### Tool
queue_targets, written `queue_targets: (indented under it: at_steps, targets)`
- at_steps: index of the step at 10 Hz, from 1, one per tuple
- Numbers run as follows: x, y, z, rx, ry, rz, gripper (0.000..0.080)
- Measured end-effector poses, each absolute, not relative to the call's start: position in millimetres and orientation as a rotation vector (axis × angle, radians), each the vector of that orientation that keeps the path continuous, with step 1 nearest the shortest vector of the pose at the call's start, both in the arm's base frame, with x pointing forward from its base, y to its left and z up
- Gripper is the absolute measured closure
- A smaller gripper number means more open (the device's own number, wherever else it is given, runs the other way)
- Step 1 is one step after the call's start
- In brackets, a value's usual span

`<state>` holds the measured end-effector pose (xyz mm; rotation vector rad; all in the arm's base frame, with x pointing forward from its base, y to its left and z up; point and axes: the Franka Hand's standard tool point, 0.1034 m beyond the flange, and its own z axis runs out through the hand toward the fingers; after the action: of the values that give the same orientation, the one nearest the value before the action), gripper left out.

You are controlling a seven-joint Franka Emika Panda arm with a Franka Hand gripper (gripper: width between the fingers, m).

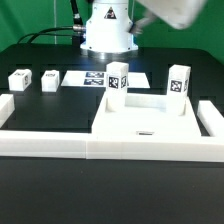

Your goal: Assemble square table

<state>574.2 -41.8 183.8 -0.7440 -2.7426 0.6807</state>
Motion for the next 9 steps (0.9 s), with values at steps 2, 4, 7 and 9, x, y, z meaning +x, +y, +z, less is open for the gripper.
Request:
queue_targets:
  at_steps: [2, 4, 7, 9]
  targets:
    - [552, -68, 184.0, -1.004, -2.711, 0.692, 0.0150]
    - [552, -65, 182.3, -1.165, -2.667, 0.714, 0.0150]
    - [552, -65, 181.7, -1.440, -2.576, 0.743, 0.0150]
    - [537, -86, 188.7, -1.656, -2.469, 0.673, 0.0150]
